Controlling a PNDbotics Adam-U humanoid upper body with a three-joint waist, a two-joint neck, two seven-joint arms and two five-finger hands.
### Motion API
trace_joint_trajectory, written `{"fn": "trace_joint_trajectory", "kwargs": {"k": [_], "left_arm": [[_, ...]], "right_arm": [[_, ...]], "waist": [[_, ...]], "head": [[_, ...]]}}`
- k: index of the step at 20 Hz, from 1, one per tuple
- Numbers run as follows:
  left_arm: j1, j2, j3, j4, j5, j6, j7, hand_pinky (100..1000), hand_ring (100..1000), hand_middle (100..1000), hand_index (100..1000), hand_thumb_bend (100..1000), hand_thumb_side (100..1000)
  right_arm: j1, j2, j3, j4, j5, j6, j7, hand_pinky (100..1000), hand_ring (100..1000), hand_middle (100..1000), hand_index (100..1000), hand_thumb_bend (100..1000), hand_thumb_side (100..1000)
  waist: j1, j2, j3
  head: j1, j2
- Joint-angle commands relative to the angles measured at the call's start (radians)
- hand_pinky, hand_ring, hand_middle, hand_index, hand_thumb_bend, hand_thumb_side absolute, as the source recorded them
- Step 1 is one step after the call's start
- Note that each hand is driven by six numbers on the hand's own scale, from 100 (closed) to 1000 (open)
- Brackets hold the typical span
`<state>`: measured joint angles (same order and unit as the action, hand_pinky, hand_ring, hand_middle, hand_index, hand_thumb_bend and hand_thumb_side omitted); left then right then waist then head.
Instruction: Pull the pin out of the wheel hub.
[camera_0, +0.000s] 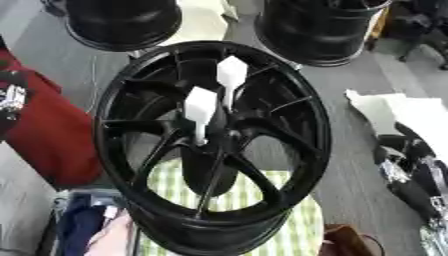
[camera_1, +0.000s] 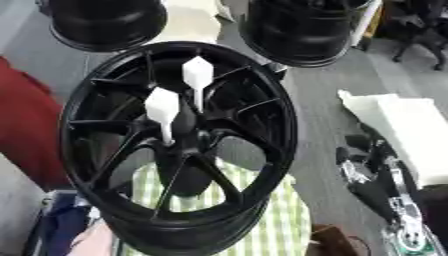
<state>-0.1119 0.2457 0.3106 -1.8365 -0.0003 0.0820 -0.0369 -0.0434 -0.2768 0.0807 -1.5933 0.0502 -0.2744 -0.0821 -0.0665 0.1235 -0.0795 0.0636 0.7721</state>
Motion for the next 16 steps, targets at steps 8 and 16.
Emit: {"fn": "trace_joint_trajectory", "kwargs": {"k": [8, 16], "left_arm": [[-0.010, 0.004, -0.033, -0.028, -0.003, 0.001, -0.017, 766, 667, 738, 921, 214, 487], [-0.010, 0.003, -0.042, -0.032, -0.005, 0.004, -0.033, 767, 668, 738, 921, 208, 492]], "right_arm": [[-0.009, -0.011, -0.004, -0.023, -0.005, 0.001, 0.005, 694, 835, 745, 949, 258, 405], [-0.009, -0.010, -0.003, -0.025, -0.009, 0.000, 0.006, 694, 835, 745, 949, 256, 396]], "waist": [[0.003, -0.001, 0.004], [0.003, 0.001, 0.007]], "head": [[-0.004, -0.002], [-0.005, -0.002]]}}
